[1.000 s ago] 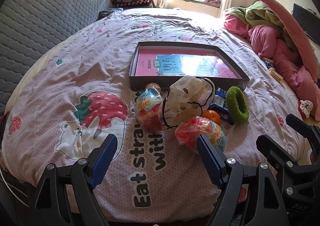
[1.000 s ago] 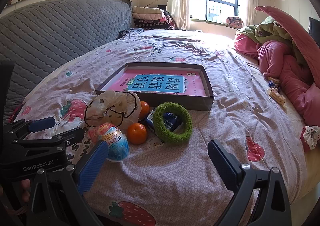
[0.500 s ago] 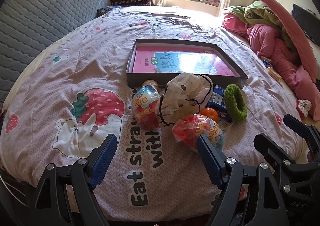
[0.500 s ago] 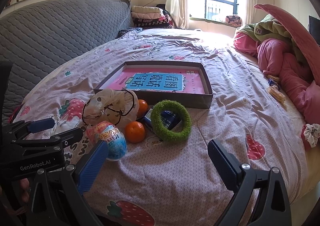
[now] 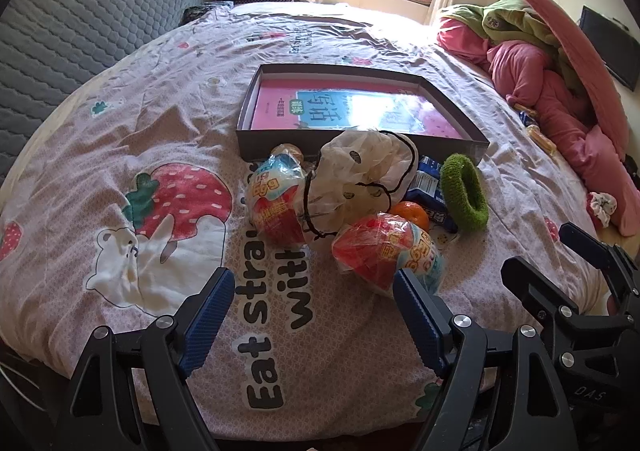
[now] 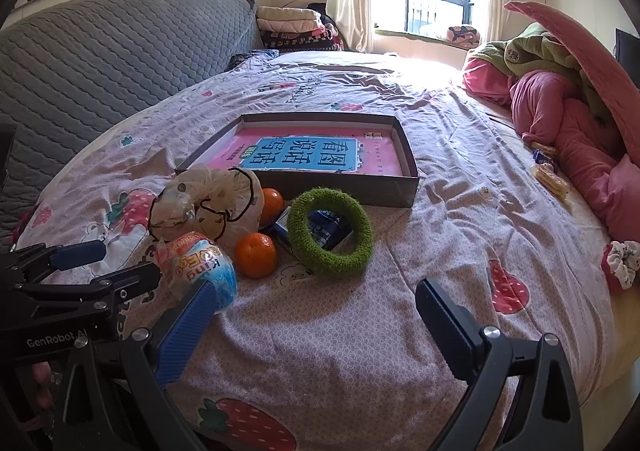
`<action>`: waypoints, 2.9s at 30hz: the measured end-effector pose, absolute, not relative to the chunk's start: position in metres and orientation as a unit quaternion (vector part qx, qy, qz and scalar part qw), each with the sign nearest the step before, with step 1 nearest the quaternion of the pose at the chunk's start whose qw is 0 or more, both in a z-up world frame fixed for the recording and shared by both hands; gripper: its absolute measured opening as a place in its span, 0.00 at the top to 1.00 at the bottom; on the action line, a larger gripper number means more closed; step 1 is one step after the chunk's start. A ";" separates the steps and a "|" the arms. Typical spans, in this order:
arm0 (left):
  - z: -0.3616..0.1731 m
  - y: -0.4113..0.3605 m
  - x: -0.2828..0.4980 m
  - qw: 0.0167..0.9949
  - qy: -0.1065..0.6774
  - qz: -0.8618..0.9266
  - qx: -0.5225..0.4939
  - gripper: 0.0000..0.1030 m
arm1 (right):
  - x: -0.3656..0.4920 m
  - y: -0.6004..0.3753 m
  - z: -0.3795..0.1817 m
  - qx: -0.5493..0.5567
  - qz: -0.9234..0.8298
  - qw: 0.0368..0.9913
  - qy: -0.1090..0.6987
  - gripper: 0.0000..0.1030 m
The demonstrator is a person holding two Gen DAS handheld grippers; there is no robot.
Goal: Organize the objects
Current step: 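Move both tools toward the green fuzzy ring and white mesh pouch, then grasp the green fuzzy ring with the right tool while the left tool grasps the white mesh pouch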
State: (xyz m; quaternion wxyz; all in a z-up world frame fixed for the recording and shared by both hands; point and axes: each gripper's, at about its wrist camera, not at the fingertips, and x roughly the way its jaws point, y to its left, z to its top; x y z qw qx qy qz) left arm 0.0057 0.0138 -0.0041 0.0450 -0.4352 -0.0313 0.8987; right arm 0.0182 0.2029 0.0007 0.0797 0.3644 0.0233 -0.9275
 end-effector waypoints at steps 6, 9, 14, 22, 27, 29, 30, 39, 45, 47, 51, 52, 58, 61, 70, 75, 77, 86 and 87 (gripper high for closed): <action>-0.006 0.004 -0.001 0.037 -0.043 0.899 -0.435 0.20 | 0.015 0.205 -0.003 0.366 -0.927 0.080 0.020 0.03; -0.008 0.003 -0.004 0.035 -0.039 0.899 -0.434 0.20 | 0.012 0.206 -0.005 0.368 -0.926 0.079 0.020 0.03; -0.010 0.001 -0.010 0.035 -0.036 0.901 -0.431 0.20 | 0.005 0.208 -0.010 0.373 -0.924 0.077 0.019 0.03; -0.015 -0.011 -0.022 0.026 -0.050 0.900 -0.433 0.20 | -0.007 0.213 -0.020 0.386 -0.920 0.071 0.015 0.03; -0.011 -0.008 -0.032 0.035 -0.051 0.902 -0.427 0.20 | -0.015 0.214 -0.021 0.389 -0.919 0.070 0.011 0.03; -0.010 -0.003 -0.036 0.038 -0.047 0.904 -0.424 0.20 | -0.020 0.215 -0.021 0.390 -0.918 0.070 0.008 0.03; -0.009 -0.001 -0.038 0.040 -0.045 0.904 -0.424 0.20 | -0.022 0.215 -0.022 0.391 -0.918 0.070 0.008 0.03; -0.010 0.015 -0.067 0.054 -0.025 0.902 -0.427 0.20 | -0.048 0.216 -0.031 0.411 -0.910 0.064 0.009 0.05; -0.010 0.029 -0.081 0.063 -0.012 0.903 -0.425 0.20 | -0.056 0.208 -0.037 0.413 -0.907 0.067 0.033 0.17; -0.010 0.033 -0.085 0.061 -0.002 0.904 -0.424 0.20 | -0.056 0.203 -0.038 0.413 -0.907 0.067 0.043 0.22; -0.010 0.039 -0.090 0.064 0.006 0.904 -0.424 0.26 | -0.060 0.198 -0.041 0.415 -0.906 0.070 0.054 0.34; -0.010 0.041 -0.091 0.063 0.012 0.904 -0.422 0.28 | -0.061 0.197 -0.041 0.414 -0.906 0.071 0.055 0.37; -0.009 0.046 -0.098 0.069 0.019 0.901 -0.427 0.44 | -0.064 0.191 -0.041 0.409 -0.907 0.077 0.072 0.50; -0.009 0.048 -0.102 0.075 0.016 0.899 -0.432 0.58 | -0.065 0.189 -0.040 0.406 -0.907 0.086 0.069 0.63; -0.011 0.052 -0.106 0.092 -0.002 0.891 -0.444 0.84 | -0.065 0.183 -0.040 0.408 -0.905 0.098 0.074 0.78; -0.005 0.052 -0.103 0.098 -0.009 0.893 -0.439 0.86 | -0.065 0.184 -0.037 0.405 -0.906 0.096 0.074 0.81; -0.001 0.052 -0.101 0.100 -0.011 0.895 -0.435 0.86 | -0.063 0.185 -0.034 0.401 -0.908 0.095 0.076 0.83; 0.020 0.053 -0.094 0.103 -0.014 0.904 -0.415 0.87 | -0.061 0.192 -0.013 0.378 -0.919 0.090 0.062 0.84; 0.023 0.053 -0.094 0.103 -0.014 0.905 -0.413 0.87 | -0.060 0.193 -0.010 0.377 -0.920 0.090 0.060 0.84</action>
